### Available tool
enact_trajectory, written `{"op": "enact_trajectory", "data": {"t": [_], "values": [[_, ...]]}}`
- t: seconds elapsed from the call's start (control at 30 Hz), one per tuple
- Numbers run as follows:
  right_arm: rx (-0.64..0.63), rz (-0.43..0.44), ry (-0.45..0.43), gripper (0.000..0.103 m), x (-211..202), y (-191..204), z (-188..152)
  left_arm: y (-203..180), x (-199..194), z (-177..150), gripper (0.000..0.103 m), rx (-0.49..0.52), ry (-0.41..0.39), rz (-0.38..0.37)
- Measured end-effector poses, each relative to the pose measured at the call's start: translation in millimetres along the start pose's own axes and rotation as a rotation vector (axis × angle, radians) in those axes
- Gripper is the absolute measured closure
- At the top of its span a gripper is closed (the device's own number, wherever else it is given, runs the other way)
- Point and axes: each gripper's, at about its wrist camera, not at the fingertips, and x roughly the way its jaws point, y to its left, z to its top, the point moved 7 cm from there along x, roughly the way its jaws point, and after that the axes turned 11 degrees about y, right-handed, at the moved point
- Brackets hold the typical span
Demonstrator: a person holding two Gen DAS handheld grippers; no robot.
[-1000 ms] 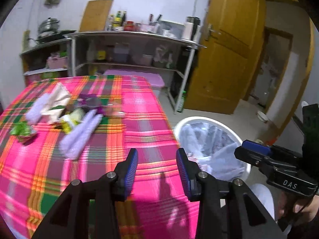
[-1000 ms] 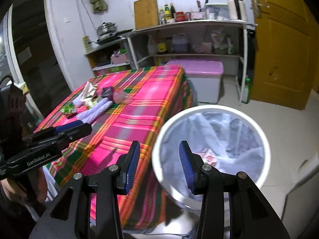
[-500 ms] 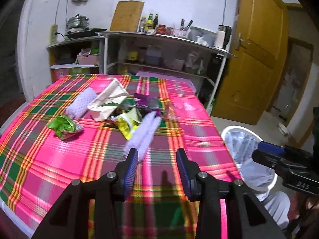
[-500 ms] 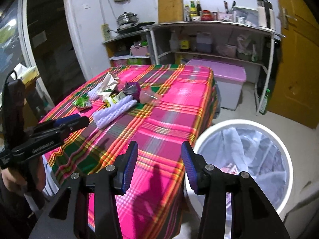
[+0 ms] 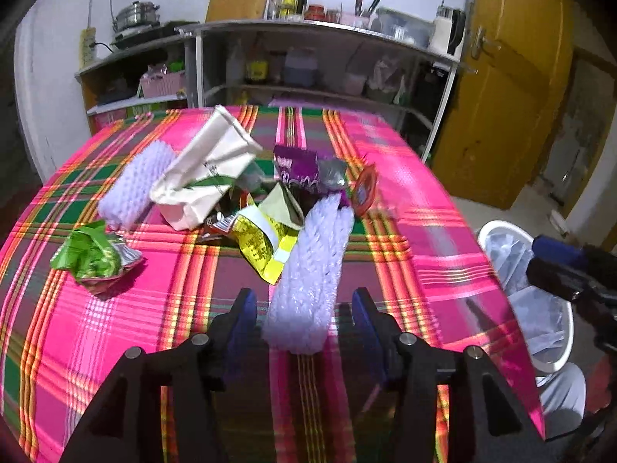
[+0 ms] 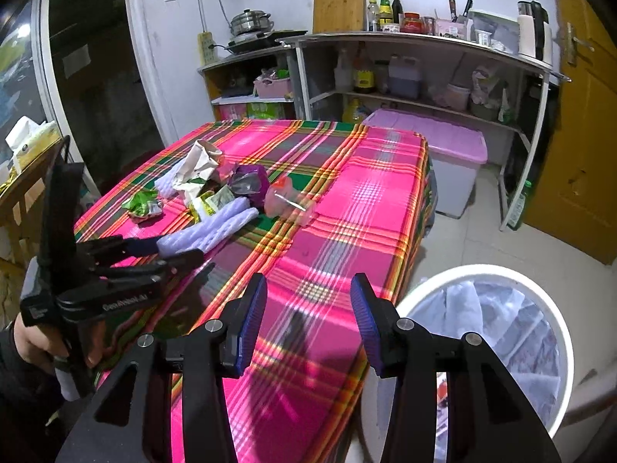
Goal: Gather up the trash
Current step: 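Reach the left tool to the white foam net while the right tool reaches the clear cup, then grasp the foam net with the left tool while the right tool grasps the clear cup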
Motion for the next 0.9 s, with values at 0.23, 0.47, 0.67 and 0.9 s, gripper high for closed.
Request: {"op": "enact_trajectory", "data": {"t": [0.23, 0.47, 0.67, 0.9], "values": [[-0.043, 0.001, 0.025, 0.057, 19.9, 3.4, 22.2, -2.3, 5.7, -1.8, 0.079, -0.002, 0.026, -0.013], [-0.144, -0.006, 0.065, 0.054, 47.6, 15.1, 44.3, 5.0, -11.8, -15.1, 0.08, -0.06, -0.025, -0.073], [-0.234, -0.034, 0.106, 0.051, 76.0, 22.1, 61.1, 15.9, -24.0, -18.6, 0.08, -0.084, -0.056, -0.087], [-0.355, -0.09, 0.16, 0.048, 108.0, 23.6, 74.0, 25.2, -23.4, -19.7, 0.08, -0.099, -0.058, -0.105]]}}
